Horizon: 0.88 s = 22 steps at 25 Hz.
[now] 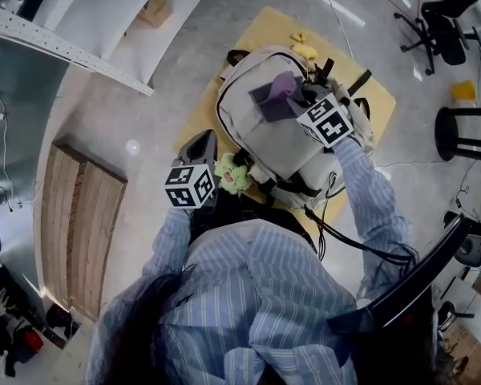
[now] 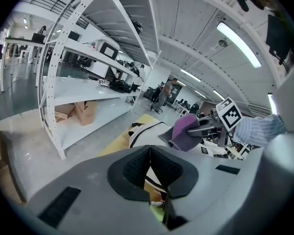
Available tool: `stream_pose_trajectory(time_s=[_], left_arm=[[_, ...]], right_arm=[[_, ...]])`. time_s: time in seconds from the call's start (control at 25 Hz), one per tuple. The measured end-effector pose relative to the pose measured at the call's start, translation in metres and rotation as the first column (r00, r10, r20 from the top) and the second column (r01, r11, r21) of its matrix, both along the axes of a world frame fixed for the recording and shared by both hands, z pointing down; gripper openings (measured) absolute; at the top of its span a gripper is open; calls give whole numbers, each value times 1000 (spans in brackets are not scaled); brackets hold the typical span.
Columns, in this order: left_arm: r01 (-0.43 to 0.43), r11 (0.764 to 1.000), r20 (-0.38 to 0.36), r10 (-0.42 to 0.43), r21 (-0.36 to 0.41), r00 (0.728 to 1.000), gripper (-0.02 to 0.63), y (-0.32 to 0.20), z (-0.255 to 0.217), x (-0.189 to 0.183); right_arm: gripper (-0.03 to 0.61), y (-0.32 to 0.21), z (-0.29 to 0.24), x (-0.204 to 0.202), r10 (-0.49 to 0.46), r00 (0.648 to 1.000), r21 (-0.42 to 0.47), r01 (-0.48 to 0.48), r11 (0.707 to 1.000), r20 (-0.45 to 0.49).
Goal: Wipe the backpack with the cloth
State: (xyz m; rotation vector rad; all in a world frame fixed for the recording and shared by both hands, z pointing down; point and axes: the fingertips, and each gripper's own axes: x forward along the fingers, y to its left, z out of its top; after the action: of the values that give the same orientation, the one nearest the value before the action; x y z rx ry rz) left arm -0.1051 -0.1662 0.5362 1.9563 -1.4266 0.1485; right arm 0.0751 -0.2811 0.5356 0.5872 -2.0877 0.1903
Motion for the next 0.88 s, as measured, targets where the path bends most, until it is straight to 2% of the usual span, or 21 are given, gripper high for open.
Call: stream_pose_trajectory(time_s=[0.2, 0.36, 0.56, 0.68, 0.88], left_arm=[[-20, 1000, 4, 20, -6, 1000, 5, -1, 0, 5], [-24, 1000, 10, 24, -13, 1000, 5, 1, 0, 4], [-17, 1000, 16, 17, -13, 1000, 5, 2, -1, 1], [-14, 1000, 19, 15, -14, 1000, 5, 4, -1, 0], [-21, 1000, 17, 22, -11, 1000, 5, 6, -3, 2]], right_arm=[[41, -53, -3, 52, 186, 983, 56, -185, 981, -6], [41, -85, 3, 95, 337, 941, 70, -335, 939, -13], [41, -103, 8, 139, 479, 877, 88, -475, 876, -29], [41, -101, 8, 149, 505, 863, 84, -502, 861, -26], [41, -89, -17, 125, 454, 889, 86, -457, 885, 56]])
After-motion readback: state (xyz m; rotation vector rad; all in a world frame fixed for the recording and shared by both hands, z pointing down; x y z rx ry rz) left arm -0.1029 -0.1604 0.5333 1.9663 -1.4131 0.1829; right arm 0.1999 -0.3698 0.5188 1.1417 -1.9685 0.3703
